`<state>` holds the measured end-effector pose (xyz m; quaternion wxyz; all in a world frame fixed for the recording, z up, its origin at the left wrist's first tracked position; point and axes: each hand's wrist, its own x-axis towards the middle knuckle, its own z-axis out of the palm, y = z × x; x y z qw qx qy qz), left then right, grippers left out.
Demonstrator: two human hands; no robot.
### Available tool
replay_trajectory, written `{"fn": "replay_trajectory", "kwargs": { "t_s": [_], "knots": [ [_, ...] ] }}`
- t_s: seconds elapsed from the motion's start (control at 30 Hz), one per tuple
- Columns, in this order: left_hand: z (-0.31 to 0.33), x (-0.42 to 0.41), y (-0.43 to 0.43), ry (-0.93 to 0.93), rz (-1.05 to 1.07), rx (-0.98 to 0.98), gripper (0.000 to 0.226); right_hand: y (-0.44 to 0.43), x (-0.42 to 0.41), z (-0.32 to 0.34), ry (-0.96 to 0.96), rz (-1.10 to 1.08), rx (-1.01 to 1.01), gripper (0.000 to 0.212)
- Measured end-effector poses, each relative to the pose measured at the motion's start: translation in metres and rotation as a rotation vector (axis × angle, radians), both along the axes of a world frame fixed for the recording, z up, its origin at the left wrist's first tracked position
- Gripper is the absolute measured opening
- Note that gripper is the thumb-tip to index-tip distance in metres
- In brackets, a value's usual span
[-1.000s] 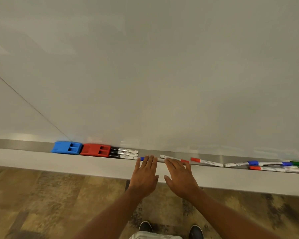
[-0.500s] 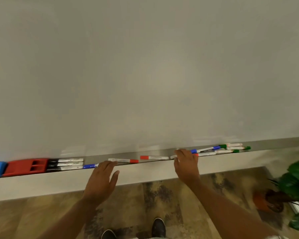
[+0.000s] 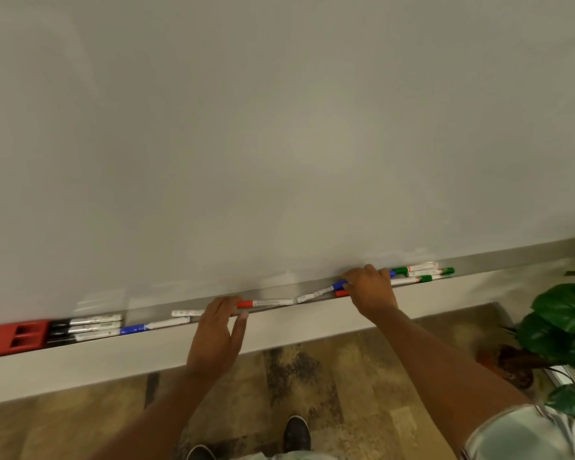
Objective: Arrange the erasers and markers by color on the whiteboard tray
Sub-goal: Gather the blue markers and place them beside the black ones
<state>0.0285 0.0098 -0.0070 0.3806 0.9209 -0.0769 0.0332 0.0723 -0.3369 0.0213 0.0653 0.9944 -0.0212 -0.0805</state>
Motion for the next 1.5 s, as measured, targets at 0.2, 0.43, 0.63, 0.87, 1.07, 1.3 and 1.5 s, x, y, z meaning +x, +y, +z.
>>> {"fn": "replay_trajectory", "kwargs": {
  "t_s": [0.2,0.43,0.63,0.87,1.07,1.3,1.5],
  "knots": [
    [0.002,-0.006,-0.022,0.037,0.001,-0.022,0.03,0.022,0.008,-0.009,0.024,0.276,0.038,0.025],
    [0.003,-0.015,-0.039,0.116,0.057,0.062,0.038,0.038,0.016,-0.018,-0.044,0.504,0.011,0.028],
    [0.008,-0.014,-0.061,0.085,0.075,-0.012,0.031,0.039,0.007,-0.015,-0.243,0.392,0.2,0.024],
    [0.035,-0.003,-0.11,0.421,0.149,-0.566,0.022,0.057,-0.009,0.003,-0.446,0.326,0.597,0.015],
    [0.049,0.006,-0.123,0.832,0.207,-1.115,0.043,0.073,-0.03,0.015,-0.508,0.22,0.953,0.018],
    [0.055,0.01,-0.123,0.816,0.191,-1.234,0.04,0.082,-0.041,0.005,-0.706,0.382,0.85,0.011],
    [0.043,0.017,-0.111,0.783,0.311,-1.205,0.033,0.069,-0.051,-0.002,-0.561,0.435,0.601,0.028]
  ]
}}
